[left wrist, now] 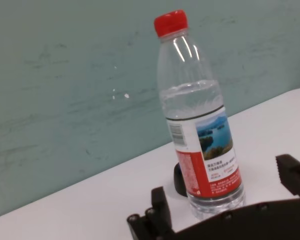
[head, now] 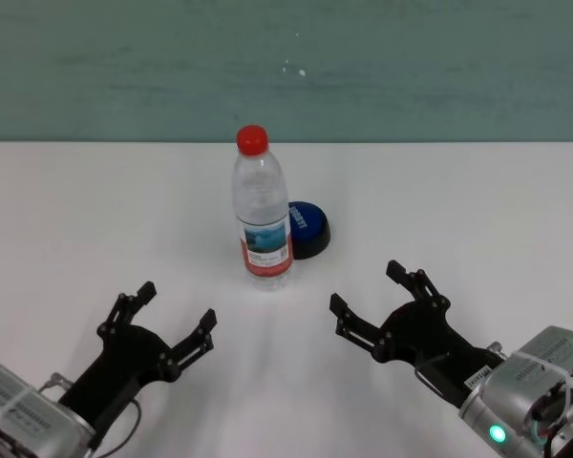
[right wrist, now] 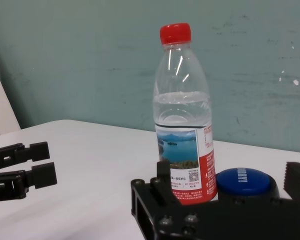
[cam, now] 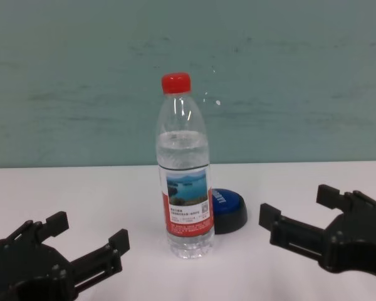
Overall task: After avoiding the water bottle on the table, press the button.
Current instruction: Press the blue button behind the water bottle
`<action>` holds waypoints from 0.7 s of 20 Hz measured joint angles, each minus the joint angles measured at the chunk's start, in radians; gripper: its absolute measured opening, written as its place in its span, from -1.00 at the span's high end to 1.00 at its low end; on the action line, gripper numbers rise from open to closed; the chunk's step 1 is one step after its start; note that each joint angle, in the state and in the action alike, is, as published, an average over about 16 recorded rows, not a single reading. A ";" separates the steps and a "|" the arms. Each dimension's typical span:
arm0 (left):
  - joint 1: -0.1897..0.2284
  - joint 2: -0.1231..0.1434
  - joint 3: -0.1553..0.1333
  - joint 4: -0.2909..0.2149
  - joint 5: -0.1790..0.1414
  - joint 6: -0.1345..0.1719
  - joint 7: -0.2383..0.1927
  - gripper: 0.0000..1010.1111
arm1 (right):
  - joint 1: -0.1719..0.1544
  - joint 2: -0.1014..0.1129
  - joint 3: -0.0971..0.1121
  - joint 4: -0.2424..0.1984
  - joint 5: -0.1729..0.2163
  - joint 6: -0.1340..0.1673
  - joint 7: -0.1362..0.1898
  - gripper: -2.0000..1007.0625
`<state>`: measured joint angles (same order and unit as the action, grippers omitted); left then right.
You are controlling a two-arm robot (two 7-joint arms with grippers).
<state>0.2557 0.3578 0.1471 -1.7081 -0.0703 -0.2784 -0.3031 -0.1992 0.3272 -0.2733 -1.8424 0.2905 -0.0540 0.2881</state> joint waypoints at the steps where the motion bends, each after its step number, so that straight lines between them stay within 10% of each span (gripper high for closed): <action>1: 0.000 0.000 0.000 0.000 0.000 0.000 0.000 -0.98 | 0.000 0.000 0.000 0.000 -0.001 0.000 0.000 -0.99; 14: 0.000 0.000 0.000 0.000 0.000 0.000 0.000 -0.98 | 0.051 -0.008 -0.018 0.011 -0.007 0.016 0.012 -0.99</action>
<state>0.2557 0.3578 0.1471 -1.7081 -0.0703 -0.2784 -0.3031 -0.1486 0.3191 -0.2911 -1.8319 0.2835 -0.0380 0.2998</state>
